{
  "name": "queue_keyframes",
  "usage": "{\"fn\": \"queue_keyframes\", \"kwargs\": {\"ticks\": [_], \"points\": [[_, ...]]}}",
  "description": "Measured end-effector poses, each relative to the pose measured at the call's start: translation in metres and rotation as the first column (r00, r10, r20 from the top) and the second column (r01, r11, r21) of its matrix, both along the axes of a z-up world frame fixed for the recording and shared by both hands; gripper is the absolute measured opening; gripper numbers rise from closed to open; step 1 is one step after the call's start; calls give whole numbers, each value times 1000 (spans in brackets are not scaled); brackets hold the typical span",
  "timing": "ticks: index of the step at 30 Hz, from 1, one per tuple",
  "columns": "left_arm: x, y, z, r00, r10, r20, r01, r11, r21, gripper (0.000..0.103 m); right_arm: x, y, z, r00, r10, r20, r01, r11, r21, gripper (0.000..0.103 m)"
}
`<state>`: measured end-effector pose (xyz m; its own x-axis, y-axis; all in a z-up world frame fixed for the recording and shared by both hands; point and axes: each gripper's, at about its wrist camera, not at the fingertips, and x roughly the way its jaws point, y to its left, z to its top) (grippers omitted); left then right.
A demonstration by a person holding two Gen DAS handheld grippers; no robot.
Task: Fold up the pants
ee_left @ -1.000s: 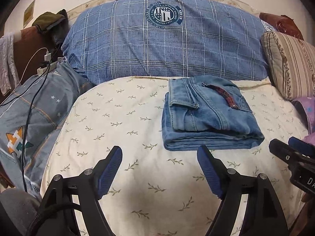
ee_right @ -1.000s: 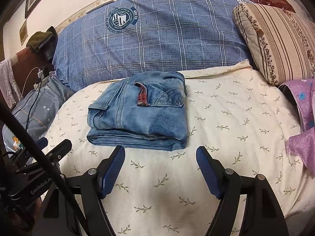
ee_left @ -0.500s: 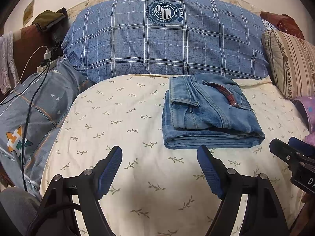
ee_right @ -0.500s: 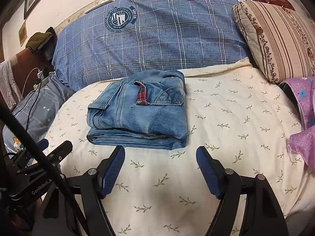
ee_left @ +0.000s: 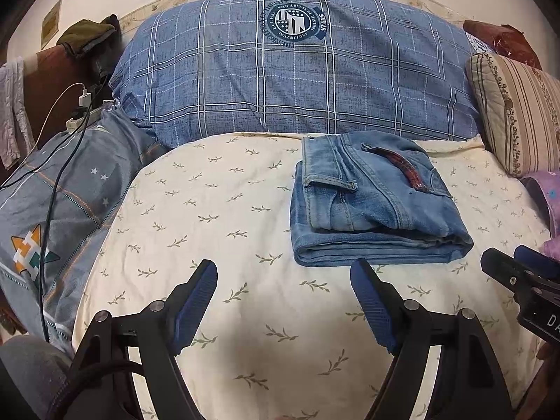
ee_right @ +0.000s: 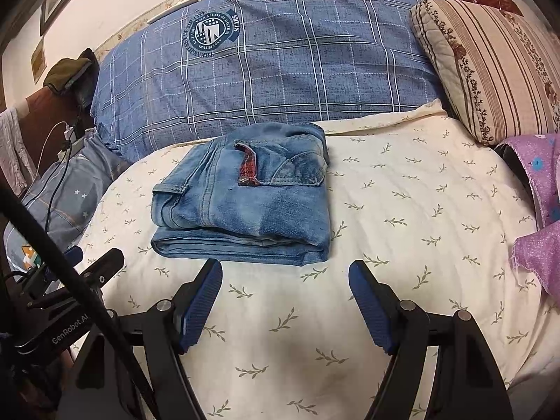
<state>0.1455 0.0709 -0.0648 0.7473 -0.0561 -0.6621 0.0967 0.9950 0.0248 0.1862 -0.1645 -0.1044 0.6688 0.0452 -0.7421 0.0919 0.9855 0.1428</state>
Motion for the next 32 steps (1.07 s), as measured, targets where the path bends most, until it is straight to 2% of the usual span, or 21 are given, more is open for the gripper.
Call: {"fn": "queue_keyframes", "kwargs": {"ticks": [28,32], "points": [[-1,-4,-1,1000,0,0,1,1000,14,79,1,-1,-2,1000,4,-12,-4,1000,-4,76],[2,-2,1,1000,-3,20,3,1000,9,79,4,-2,-6,1000,0,-24,-1,1000,-7,76]]}}
